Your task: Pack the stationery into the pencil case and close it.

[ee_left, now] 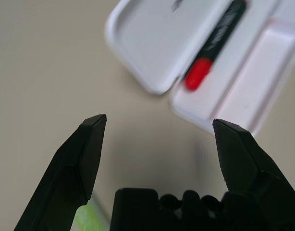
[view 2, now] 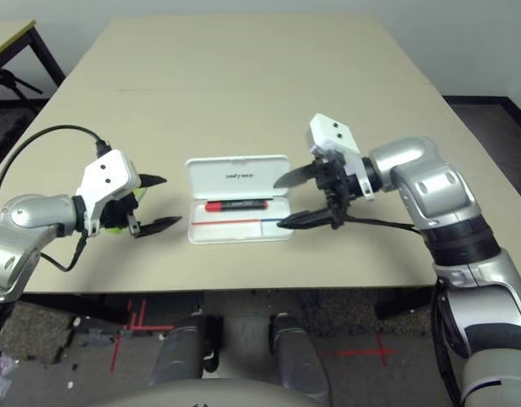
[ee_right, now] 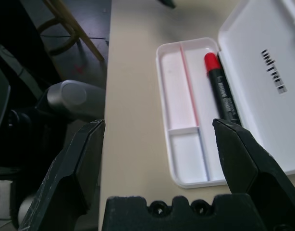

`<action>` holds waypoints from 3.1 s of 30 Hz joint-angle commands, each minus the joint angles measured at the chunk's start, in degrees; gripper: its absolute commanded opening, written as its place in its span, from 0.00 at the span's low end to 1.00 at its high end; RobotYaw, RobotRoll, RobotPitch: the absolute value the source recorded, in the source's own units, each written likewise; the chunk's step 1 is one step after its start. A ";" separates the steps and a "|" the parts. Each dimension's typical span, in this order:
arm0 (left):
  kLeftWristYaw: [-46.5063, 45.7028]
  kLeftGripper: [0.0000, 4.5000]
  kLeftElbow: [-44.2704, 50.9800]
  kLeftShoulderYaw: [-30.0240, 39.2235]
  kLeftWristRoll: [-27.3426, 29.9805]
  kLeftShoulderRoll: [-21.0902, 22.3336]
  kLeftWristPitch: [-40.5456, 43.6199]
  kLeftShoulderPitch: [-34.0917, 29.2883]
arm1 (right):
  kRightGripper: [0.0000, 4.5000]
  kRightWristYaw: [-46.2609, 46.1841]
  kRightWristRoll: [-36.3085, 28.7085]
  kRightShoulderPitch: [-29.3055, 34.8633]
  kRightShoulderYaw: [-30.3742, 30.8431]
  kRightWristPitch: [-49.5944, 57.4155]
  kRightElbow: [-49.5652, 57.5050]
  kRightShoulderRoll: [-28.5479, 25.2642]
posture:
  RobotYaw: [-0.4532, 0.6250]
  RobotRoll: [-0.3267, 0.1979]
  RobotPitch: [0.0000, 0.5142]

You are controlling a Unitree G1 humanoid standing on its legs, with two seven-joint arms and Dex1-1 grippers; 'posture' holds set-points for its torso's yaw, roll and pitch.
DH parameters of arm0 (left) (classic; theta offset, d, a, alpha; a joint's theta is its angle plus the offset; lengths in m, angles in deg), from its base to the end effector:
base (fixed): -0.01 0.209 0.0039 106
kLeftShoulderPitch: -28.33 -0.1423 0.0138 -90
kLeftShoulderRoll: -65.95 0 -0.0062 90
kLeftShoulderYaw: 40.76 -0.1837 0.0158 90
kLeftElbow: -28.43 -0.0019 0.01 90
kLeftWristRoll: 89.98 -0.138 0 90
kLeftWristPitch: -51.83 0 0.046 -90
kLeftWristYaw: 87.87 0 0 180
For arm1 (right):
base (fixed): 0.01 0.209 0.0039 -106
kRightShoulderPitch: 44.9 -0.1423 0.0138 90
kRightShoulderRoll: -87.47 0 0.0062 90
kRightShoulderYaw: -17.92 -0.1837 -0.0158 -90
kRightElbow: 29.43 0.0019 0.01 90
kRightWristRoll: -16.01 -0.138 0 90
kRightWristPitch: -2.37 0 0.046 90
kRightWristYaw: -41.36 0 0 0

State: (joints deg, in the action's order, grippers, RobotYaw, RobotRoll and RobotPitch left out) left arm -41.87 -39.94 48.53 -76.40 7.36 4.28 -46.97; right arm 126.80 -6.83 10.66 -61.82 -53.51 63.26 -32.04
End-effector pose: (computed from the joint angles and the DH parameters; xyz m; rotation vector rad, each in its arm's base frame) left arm 0.2259 0.2409 0.1782 0.5316 0.3738 -0.7479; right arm 0.2804 -0.2246 0.2011 -0.3533 0.3919 1.5428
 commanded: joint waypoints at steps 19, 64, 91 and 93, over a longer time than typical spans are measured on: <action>-16.00 1.00 -9.98 -2.15 -2.36 -3.94 25.53 6.40 | 0.99 -2.81 -0.47 0.77 1.24 -1.26 1.43 0.12 | 0.46 0.62 0.22; 17.73 0.24 1.22 -0.04 8.29 13.35 -3.91 1.12 | 1.00 -2.55 2.87 -0.20 2.80 -5.40 -2.81 0.74 | 0.46 0.62 0.19; 22.69 0.24 -7.65 -28.03 -7.54 -5.29 -9.88 23.83 | 1.00 -0.84 7.12 0.71 2.91 -7.79 -6.67 -2.70 | 0.41 0.62 0.15; 22.75 0.24 -7.83 -28.36 -7.74 -6.36 -9.60 24.03 | 1.00 -1.00 7.31 0.82 2.85 -7.97 -6.75 -2.93 | 0.41 0.62 0.15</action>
State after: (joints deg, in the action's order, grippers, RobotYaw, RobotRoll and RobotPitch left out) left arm -19.84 -47.24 21.13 -83.50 1.24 -5.28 -23.77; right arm 125.67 0.25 10.83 -58.89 -61.01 56.15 -34.31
